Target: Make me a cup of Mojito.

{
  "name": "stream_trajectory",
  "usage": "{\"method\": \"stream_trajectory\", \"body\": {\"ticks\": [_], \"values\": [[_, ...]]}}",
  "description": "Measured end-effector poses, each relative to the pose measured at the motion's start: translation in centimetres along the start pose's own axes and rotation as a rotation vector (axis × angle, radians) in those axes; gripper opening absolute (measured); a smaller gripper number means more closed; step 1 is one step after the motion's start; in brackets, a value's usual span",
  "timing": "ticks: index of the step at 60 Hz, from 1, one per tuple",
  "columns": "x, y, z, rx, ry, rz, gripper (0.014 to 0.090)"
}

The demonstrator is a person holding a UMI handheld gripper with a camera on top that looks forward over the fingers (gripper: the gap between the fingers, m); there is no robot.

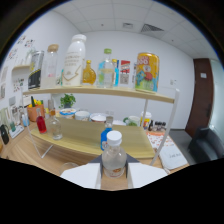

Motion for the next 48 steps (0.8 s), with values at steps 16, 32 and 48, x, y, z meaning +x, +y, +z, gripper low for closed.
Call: {"method": "stream_trajectory", "body": {"ticks": [16,32,48], "values": [[0.9,11.7,4.4,-0.167,-0.037,0.114,0.0344],[-0.3,17.2,6.5,-0.248,-0.071,0.099,0.0343],[-0.1,18.8,6.7,-0.283,-0.037,0.103,0.0354]]}}
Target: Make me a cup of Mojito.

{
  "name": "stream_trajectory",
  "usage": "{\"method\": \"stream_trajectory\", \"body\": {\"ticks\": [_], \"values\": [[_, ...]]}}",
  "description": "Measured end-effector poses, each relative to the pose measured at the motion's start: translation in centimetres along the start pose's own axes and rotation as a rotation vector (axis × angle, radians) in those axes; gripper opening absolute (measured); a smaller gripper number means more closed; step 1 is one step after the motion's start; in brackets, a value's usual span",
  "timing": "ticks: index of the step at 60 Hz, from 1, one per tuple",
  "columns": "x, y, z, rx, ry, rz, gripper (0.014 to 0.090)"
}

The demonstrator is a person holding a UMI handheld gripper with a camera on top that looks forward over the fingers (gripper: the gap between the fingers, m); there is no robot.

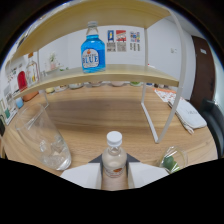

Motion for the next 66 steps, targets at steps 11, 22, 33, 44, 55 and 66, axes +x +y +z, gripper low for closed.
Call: {"method": "stream_trajectory", "body": {"ticks": [11,22,33,44,55,66], "values": [[0.6,0.7,-0.7,-0.017,0.032,-0.006,0.0449],[0.6,-0.2,-4.1,0.004,0.072,0.021,0.0745],[-1.4,-3.2,-9.9,0.088,0.101,0.035,0.0856],[-5.7,-4.6,-15.0,0.140,0.107,0.028,0.0856],[-11.6,-3.9,-17.4,0.149,0.075,0.019,0.0850],[-17.3,-5.8,-18.9,0.163,0.044,0.029,0.0854]]}}
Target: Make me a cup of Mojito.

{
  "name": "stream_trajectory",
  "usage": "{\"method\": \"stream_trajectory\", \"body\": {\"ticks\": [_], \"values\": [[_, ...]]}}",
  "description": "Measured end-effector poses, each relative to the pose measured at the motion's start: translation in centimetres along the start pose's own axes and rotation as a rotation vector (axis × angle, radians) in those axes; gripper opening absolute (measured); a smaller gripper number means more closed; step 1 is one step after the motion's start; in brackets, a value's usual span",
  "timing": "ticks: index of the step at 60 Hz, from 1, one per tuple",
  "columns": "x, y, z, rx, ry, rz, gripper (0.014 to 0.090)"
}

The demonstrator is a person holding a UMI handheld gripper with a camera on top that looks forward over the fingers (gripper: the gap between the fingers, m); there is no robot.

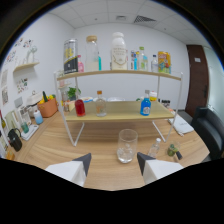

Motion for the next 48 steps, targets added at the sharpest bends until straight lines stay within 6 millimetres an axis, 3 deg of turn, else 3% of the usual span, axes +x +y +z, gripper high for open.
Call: {"method": "stream_trajectory", "body": {"ticks": [8,22,27,35,41,48], "values": [[-4.6,-4.9,-0.9,0.055,-0.023,-0.011,0.0850],[-12.1,-17.1,-1.4,0.203,-0.089,-0.032,0.0859],[-13.9,-21.3,-0.3,0.273,-0.094,-0.053,0.0862],[-15.8,-26.3,2.4,0.326,-0.090,-0.062,0.0861],[-16.1,-28.8,5.1,0.337,-0.066,-0.056,0.0863],[-16.3,-30.3,7.8,0.328,-0.044,-0.044,0.0851]]}}
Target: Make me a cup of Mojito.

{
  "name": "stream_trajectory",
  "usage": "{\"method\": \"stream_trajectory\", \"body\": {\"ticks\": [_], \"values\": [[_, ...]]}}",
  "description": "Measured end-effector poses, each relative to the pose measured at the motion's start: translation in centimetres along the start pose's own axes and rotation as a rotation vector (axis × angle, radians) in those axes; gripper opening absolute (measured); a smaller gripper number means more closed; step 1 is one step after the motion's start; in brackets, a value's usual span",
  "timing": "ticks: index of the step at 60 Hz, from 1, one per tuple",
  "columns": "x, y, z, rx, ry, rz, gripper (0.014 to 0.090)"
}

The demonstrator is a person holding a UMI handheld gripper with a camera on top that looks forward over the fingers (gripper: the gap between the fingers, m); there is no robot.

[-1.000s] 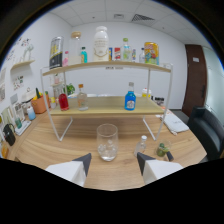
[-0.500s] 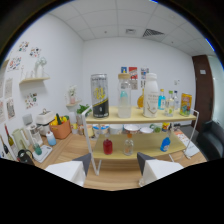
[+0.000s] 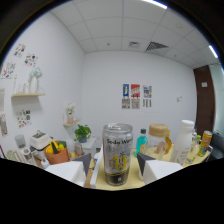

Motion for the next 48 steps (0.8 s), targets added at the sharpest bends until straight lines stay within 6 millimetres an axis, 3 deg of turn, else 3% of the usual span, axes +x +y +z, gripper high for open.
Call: {"method": "stream_trajectory", "body": {"ticks": [9,20,38,48], "values": [[0.2,0.3,2.5,-0.025,0.036,-0.019,0.0774],[1.2,0.4,3.5,-0.018,0.091,-0.019,0.0548],[0.9,0.5,2.7,-0.036,0.035,-0.005,0.0519],[1.4,-0.1,-0.6,-0.003,0.015,0.000,0.0514]]}}
